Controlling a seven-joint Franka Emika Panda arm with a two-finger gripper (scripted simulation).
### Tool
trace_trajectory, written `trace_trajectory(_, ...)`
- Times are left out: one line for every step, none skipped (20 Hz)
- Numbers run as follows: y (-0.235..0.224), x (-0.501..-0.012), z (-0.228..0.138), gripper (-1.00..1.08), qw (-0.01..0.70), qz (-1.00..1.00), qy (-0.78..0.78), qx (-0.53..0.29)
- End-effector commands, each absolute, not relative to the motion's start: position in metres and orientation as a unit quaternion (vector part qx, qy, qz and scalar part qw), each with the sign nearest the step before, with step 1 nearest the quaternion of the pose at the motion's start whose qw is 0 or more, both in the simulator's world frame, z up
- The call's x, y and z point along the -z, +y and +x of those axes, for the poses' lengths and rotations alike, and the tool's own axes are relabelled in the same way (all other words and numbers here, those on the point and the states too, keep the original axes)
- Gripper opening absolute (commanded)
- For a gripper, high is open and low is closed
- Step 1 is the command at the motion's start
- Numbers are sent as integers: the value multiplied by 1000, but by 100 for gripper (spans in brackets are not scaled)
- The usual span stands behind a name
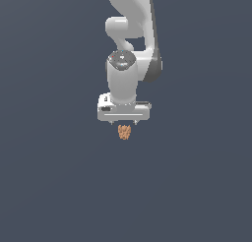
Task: Pick up the object and move it to a goal position.
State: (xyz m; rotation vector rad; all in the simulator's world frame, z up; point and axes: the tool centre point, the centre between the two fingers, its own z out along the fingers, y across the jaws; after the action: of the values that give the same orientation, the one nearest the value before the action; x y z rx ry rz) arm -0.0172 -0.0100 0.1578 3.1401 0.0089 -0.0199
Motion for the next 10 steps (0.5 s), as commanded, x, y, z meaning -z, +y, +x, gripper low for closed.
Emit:
trace_trajectory(-10,-149,-21,100,0,1000,-1,6)
trace_trajectory(-10,-145,-23,100,0,1000,-3,5)
trace_trajectory(-9,-141,-26,100,0,1000,-5,5)
trace_trajectory(-9,-136,-28,100,0,1000,-8,4)
trace_trajectory(-9,-131,-31,100,0,1000,-10,3)
trace_trajectory(-9,-127,-33,100,0,1000,-13,3)
trace_trajectory(-9,-123,-35,100,0,1000,-15,2)
trace_trajectory(-9,-120,-37,100,0,1000,-16,2)
trace_trajectory(-9,-117,-39,100,0,1000,-18,1)
trace_trajectory(-9,-114,-41,100,0,1000,-19,1)
